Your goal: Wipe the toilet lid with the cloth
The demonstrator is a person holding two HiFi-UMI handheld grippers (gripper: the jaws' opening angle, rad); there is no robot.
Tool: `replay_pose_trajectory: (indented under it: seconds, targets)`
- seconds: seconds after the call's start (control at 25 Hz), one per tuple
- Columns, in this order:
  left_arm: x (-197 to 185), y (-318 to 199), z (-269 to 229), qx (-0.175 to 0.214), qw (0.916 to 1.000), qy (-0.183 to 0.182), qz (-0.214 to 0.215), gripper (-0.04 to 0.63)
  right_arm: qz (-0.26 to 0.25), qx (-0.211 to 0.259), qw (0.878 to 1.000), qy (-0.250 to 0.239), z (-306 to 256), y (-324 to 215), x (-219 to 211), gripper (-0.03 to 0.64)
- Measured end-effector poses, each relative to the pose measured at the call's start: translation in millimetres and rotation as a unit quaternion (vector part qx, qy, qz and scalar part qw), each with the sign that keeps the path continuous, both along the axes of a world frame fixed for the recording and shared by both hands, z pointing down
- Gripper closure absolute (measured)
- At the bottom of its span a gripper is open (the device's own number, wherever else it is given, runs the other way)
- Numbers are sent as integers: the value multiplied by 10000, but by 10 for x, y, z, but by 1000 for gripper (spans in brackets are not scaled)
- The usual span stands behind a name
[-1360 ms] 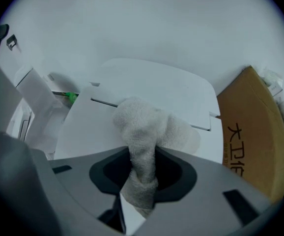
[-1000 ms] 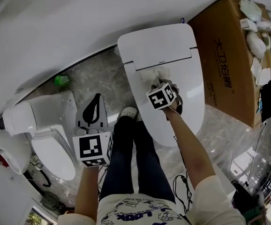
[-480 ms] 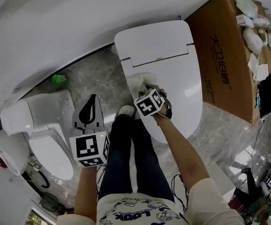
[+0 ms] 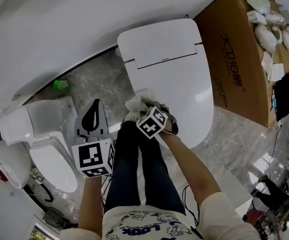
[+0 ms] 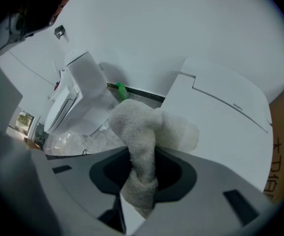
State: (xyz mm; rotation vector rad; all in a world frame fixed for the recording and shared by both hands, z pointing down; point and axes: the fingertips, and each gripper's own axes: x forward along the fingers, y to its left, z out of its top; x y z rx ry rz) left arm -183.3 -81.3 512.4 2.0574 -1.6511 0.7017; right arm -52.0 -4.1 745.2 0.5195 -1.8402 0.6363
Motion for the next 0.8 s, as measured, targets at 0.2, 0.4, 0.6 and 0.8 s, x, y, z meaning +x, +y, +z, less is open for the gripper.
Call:
replay_pose_trajectory:
  seconds: [0.2,0.4,0.6,0.8]
  targets:
    - [48,45,-1,-35,10000,-54,58,586,-410,32,9992,-13,13,147,280,505]
    - [144,21,-13,-23,9998,-66,164,586,-355,47,9993,43,32,194,747,506]
    - [328,-25,-15,-12,9994,-85,340,586,-185,94,9996,194,53,165,1287,505]
    - [492,-26,22,-60,9987,-101,506,586,113,128,9990,410,77,116,1802,506]
